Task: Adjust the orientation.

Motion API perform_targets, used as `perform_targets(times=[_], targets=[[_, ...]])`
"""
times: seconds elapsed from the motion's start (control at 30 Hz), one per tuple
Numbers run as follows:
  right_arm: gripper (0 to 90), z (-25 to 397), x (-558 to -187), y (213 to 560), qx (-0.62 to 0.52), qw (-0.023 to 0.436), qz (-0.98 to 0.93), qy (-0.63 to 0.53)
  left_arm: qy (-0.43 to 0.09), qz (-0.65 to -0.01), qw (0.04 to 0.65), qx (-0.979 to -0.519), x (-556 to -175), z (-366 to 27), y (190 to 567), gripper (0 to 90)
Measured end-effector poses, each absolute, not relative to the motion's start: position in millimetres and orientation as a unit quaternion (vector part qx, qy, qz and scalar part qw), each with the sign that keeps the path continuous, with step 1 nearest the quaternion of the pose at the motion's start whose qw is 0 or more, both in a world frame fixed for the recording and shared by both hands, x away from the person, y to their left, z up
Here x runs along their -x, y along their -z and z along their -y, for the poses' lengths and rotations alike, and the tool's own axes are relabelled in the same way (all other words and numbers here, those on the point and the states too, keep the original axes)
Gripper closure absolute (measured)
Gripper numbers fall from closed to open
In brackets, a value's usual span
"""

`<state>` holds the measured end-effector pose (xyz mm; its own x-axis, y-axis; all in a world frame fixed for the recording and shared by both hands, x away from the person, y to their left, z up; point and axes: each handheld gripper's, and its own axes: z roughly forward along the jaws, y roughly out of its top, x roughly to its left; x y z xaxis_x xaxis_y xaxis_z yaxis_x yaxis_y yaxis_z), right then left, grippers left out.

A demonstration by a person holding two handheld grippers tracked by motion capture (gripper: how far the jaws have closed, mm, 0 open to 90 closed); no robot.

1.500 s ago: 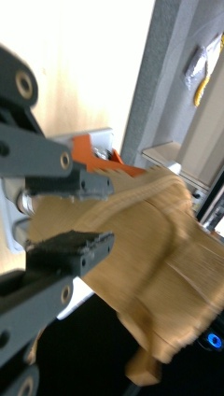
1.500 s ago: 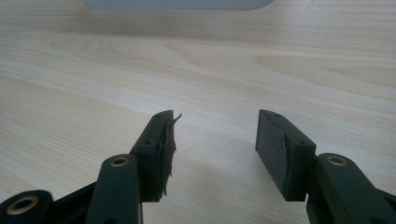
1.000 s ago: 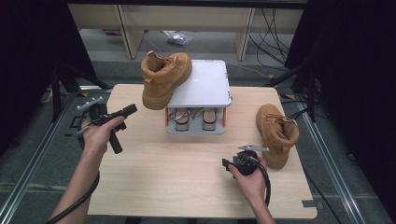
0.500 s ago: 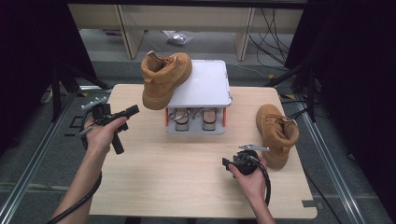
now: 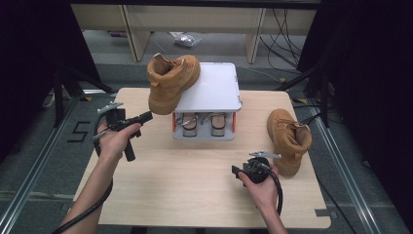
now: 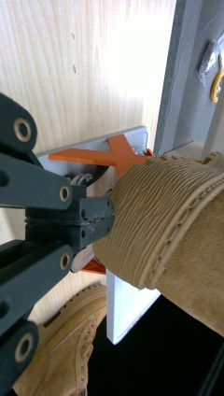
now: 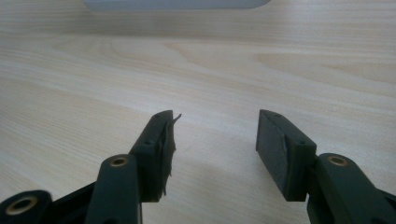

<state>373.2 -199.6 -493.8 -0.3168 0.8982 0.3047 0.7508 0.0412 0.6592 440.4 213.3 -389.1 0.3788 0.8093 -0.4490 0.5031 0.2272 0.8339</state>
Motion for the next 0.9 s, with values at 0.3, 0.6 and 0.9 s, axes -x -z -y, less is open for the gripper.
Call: perform_targets(times=[0.3,0.6,0.9], targets=[[47.7,199,-374,494,-0.573,0.105,-0.722,-0.373,-0.141,-0.535,0.561,-0.616,-444,-209,387,89.5],[47.6,198,-374,494,-0.573,0.108,-0.724,-0.369,-0.142,-0.539,0.56,-0.613,-444,-207,386,89.6],[47.7,198,-374,493,-0.574,0.103,-0.721,-0.374,-0.142,-0.539,0.56,-0.613,-447,-199,385,89.7]])
